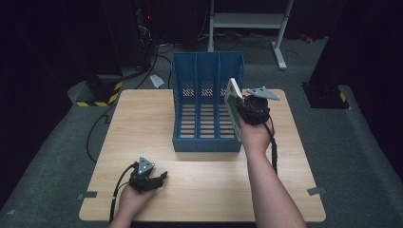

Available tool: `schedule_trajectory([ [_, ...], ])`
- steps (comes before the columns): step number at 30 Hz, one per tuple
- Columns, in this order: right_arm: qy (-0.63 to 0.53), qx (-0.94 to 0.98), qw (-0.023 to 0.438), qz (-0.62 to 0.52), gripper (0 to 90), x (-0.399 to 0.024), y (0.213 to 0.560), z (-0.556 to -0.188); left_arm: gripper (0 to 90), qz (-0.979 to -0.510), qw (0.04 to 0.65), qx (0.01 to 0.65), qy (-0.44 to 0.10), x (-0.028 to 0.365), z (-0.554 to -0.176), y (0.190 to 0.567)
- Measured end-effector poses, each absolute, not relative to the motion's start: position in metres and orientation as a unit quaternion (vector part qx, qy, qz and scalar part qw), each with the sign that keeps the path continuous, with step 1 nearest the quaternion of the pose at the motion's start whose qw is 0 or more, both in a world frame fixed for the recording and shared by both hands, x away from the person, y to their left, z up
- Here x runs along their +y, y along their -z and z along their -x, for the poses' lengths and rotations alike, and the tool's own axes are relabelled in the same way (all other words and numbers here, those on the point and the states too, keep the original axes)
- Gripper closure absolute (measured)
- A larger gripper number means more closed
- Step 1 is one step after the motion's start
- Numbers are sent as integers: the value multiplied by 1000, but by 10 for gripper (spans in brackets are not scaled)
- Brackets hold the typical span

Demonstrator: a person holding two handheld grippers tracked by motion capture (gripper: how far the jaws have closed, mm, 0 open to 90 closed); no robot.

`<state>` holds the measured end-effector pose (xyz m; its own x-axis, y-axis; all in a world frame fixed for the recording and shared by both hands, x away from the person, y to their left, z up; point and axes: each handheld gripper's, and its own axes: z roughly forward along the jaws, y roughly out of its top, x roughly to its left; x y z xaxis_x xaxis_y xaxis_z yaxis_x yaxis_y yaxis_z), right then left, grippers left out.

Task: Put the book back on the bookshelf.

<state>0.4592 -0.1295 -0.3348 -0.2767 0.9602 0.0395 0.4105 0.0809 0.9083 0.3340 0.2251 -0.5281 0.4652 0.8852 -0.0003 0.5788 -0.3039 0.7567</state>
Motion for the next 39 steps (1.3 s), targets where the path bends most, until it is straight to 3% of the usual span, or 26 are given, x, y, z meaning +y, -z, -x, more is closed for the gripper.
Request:
schedule_trajectory([
  [39, -369, 667, 320, -562, 769, -92, 380, -526, 337, -779, 356, 470, -216, 224, -334, 528],
])
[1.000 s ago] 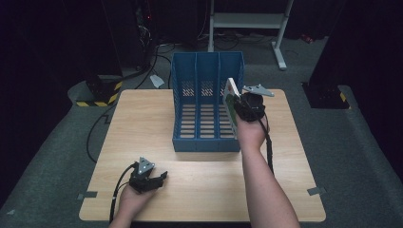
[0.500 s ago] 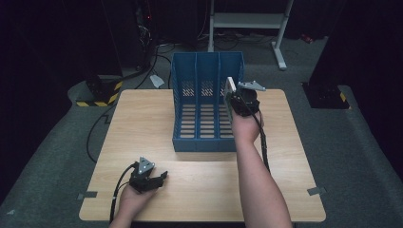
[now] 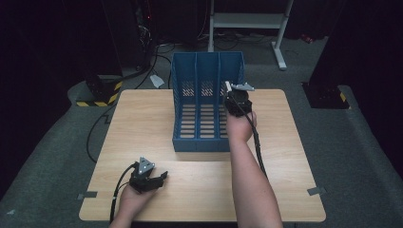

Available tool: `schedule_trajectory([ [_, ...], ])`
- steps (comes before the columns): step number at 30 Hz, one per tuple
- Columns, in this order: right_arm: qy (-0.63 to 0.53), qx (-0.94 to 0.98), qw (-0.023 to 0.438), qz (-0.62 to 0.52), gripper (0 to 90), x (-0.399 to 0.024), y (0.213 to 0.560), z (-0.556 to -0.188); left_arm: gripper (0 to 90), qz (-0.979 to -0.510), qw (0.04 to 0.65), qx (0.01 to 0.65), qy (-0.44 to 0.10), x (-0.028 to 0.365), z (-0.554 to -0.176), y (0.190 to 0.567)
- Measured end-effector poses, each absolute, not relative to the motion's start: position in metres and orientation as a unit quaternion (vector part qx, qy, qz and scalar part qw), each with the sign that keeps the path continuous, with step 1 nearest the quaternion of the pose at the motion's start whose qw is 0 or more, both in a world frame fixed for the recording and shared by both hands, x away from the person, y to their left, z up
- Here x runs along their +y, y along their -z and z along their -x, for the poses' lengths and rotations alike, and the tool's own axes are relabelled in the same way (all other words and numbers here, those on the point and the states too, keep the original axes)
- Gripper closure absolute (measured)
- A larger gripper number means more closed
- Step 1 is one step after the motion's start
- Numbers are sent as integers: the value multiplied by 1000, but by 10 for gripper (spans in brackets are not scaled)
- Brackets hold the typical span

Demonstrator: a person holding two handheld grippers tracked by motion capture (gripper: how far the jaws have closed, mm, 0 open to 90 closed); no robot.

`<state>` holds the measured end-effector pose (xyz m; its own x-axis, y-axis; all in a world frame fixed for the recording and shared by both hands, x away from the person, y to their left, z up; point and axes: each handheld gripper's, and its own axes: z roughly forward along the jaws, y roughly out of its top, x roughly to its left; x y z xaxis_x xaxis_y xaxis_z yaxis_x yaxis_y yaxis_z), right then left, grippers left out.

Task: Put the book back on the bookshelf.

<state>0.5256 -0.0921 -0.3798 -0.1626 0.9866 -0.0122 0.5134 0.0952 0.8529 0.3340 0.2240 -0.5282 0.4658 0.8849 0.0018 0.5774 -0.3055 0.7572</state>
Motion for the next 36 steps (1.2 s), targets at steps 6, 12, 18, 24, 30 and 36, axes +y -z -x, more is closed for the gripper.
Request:
schedule_trajectory([
  [6, -355, 667, 334, -563, 770, -84, 386, -529, 336, -779, 356, 469, -215, 224, -334, 528],
  [12, -333, 669, 343, -570, 769, -82, 396, -532, 335, -780, 356, 468, -215, 224, -334, 528],
  [18, -315, 670, 356, -571, 769, -83, 405, -533, 336, -779, 357, 469, -214, 224, -334, 528],
  [24, -313, 660, 364, -577, 768, -87, 409, -534, 336, -779, 357, 469, -214, 224, -334, 528],
  [30, -315, 657, 361, -582, 768, -91, 412, -533, 336, -779, 357, 469, -214, 224, -334, 528],
  [36, -316, 656, 359, -584, 767, -93, 418, -534, 336, -780, 356, 468, -215, 224, -334, 528],
])
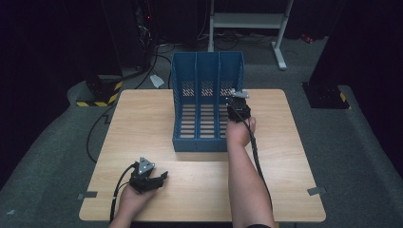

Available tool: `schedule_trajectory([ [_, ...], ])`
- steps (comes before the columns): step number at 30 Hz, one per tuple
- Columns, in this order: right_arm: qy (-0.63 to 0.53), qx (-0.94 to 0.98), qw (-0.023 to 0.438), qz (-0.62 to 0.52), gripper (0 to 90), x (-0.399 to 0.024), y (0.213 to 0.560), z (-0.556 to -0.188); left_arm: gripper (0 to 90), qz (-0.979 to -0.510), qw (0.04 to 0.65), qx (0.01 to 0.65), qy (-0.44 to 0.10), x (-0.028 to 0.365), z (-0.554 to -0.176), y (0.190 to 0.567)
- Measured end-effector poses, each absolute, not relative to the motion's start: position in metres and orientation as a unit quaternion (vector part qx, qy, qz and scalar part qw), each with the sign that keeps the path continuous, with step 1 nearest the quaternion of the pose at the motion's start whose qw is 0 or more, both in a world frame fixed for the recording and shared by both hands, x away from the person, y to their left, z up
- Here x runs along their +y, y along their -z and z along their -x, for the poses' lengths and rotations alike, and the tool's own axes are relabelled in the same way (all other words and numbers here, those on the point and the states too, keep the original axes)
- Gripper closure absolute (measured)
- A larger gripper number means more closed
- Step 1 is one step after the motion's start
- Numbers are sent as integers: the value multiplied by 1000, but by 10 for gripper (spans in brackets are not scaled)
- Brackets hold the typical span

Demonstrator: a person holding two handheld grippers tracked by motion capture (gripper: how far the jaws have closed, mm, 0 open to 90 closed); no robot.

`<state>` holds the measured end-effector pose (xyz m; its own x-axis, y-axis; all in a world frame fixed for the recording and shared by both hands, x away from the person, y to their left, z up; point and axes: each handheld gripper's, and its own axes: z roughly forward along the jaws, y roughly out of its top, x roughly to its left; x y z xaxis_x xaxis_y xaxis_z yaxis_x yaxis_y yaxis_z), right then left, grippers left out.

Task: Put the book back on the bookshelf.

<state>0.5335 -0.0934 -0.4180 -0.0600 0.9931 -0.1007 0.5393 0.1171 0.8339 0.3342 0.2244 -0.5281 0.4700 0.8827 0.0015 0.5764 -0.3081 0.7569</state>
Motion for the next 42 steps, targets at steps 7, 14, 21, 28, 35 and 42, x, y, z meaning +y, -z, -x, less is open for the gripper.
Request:
schedule_trajectory([
  [7, -316, 658, 360, -581, 765, -94, 421, -532, 335, -780, 356, 468, -215, 224, -334, 528],
  [14, -313, 662, 359, -579, 762, -94, 424, -532, 335, -780, 356, 468, -214, 224, -334, 528],
  [21, -316, 662, 354, -581, 759, -96, 423, -532, 335, -780, 357, 467, -215, 225, -334, 528],
  [28, -318, 663, 346, -582, 755, -97, 422, -533, 334, -780, 357, 467, -215, 224, -334, 528],
  [35, -321, 664, 341, -583, 744, -98, 421, -532, 334, -780, 357, 467, -215, 224, -334, 528],
  [42, -324, 665, 339, -581, 733, -99, 421, -532, 334, -780, 357, 467, -215, 224, -334, 528],
])
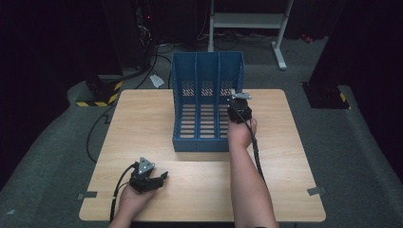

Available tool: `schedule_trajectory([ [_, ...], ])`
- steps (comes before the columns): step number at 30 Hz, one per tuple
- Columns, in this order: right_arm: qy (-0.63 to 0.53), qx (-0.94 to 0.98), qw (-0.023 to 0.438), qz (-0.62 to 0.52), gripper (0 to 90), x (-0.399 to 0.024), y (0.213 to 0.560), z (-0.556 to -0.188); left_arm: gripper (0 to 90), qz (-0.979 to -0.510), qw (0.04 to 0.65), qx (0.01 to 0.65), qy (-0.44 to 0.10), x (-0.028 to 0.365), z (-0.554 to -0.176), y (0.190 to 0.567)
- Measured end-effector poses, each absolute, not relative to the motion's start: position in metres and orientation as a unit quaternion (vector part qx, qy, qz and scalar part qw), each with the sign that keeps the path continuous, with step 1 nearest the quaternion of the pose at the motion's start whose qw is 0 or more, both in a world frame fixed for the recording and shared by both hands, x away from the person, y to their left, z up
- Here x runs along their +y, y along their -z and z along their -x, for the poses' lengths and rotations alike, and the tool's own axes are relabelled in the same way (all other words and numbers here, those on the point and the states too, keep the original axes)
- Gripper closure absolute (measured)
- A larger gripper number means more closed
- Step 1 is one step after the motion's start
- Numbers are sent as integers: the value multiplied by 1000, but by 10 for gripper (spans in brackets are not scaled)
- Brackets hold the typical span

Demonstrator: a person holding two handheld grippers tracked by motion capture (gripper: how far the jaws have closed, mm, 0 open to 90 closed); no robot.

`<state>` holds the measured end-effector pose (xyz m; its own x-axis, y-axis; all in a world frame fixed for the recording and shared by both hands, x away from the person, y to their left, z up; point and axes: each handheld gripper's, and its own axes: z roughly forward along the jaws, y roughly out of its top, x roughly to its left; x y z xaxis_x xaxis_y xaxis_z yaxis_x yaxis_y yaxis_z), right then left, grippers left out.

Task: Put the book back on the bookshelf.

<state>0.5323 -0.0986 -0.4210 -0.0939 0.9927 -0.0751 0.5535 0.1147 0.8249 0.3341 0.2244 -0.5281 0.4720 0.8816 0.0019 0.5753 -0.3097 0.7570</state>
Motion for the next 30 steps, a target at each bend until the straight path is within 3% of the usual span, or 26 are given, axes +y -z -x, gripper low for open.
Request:
schedule_trajectory([
  [30, -343, 659, 351, -570, 680, -99, 411, -529, 332, -780, 357, 466, -214, 224, -334, 528],
])
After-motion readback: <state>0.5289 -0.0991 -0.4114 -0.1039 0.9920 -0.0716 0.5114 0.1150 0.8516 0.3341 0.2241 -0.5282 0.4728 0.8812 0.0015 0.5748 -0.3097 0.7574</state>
